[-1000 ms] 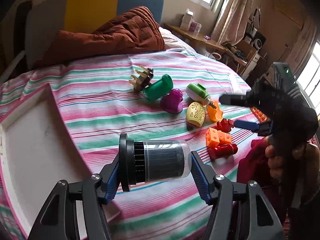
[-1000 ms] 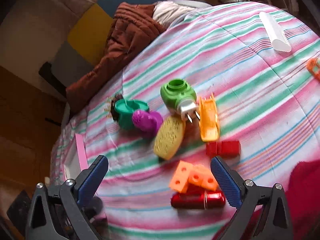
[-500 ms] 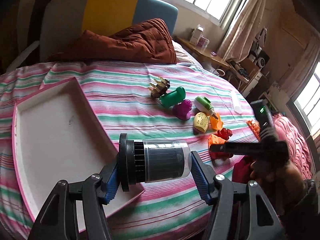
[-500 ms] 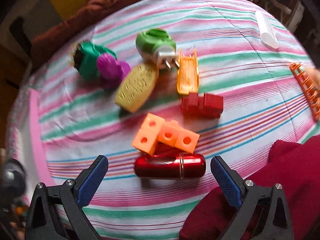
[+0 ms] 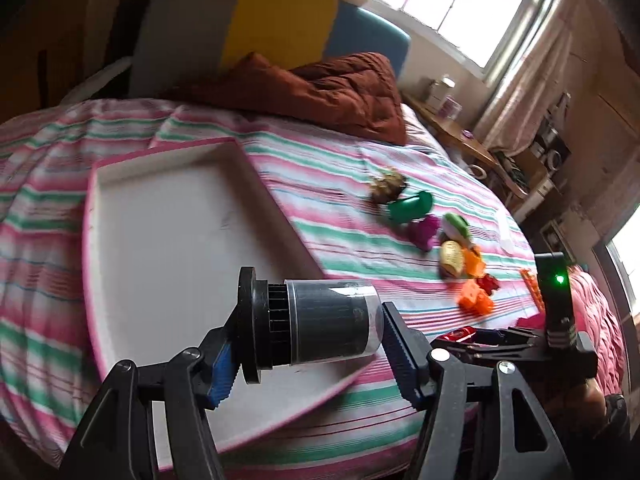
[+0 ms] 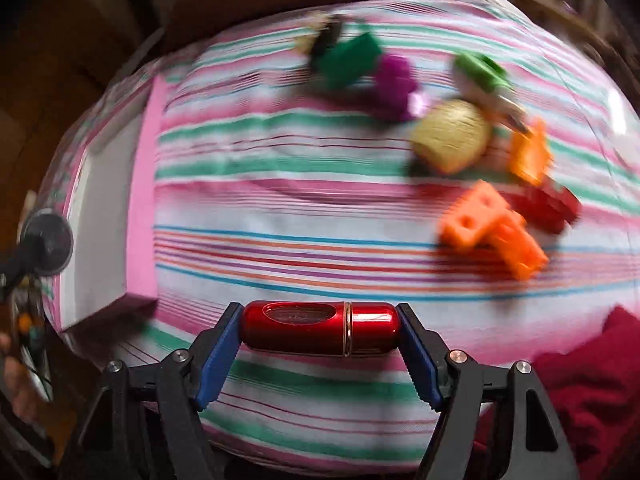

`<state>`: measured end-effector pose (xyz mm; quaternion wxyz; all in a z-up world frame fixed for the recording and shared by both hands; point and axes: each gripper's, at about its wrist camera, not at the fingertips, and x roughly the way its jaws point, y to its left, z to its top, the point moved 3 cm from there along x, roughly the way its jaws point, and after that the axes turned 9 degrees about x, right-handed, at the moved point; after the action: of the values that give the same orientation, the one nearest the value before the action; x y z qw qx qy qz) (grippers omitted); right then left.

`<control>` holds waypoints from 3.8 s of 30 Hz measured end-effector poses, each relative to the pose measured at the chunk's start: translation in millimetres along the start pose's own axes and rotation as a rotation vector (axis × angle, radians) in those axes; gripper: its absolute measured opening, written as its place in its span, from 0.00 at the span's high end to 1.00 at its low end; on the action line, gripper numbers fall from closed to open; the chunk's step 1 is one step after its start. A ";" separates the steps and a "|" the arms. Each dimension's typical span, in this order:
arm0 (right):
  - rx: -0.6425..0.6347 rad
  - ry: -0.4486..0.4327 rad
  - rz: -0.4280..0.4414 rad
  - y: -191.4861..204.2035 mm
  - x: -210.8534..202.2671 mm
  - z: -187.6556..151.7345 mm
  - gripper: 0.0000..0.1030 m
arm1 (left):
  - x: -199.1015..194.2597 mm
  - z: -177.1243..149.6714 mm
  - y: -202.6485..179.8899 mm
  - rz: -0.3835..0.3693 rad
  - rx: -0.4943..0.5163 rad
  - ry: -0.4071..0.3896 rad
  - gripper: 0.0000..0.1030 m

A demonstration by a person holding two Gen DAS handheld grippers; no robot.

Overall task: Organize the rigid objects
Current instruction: 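Carry the container to the tray with the left gripper while the right gripper grasps the red cylinder, then lower the container into the tray and open the left gripper, then carry the red cylinder into the tray and release it with the right gripper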

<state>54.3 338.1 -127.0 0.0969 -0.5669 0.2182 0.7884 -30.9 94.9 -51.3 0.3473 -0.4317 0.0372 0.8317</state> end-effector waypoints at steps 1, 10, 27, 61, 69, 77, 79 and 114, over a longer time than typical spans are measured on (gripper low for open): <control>-0.015 -0.002 -0.001 6.5 4.0 0.3 0.27 | -1.1 -1.7 5.7 0.010 -0.008 0.001 0.37; -0.174 -0.057 -0.053 24.6 11.9 0.3 0.27 | -7.0 -6.3 75.0 0.085 -0.161 0.008 0.37; -0.198 -0.077 -0.036 33.0 8.3 -5.0 0.27 | 51.4 74.8 149.1 0.250 -0.155 0.004 0.37; -0.199 -0.147 -0.060 40.6 8.2 -13.2 0.27 | -22.7 -8.4 45.7 0.380 -0.028 -0.029 0.38; -0.200 -0.144 -0.065 44.0 10.6 -13.9 0.27 | -25.5 -17.3 38.2 0.385 -0.017 -0.020 0.38; -0.202 -0.121 -0.088 49.0 15.3 -10.4 0.27 | -26.8 -21.9 39.5 0.372 -0.037 -0.015 0.38; -0.204 -0.130 -0.090 49.7 15.5 -11.3 0.27 | -26.8 -23.2 40.8 0.367 -0.044 -0.013 0.38; -0.135 -0.206 -0.079 63.4 -7.6 4.5 0.28 | -33.9 -47.0 80.8 0.353 -0.141 0.021 0.38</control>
<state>27.6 284.7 -103.9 0.1114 -0.4962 0.1310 0.8510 -34.6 -1.7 -74.7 0.1643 -0.4504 0.0576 0.8757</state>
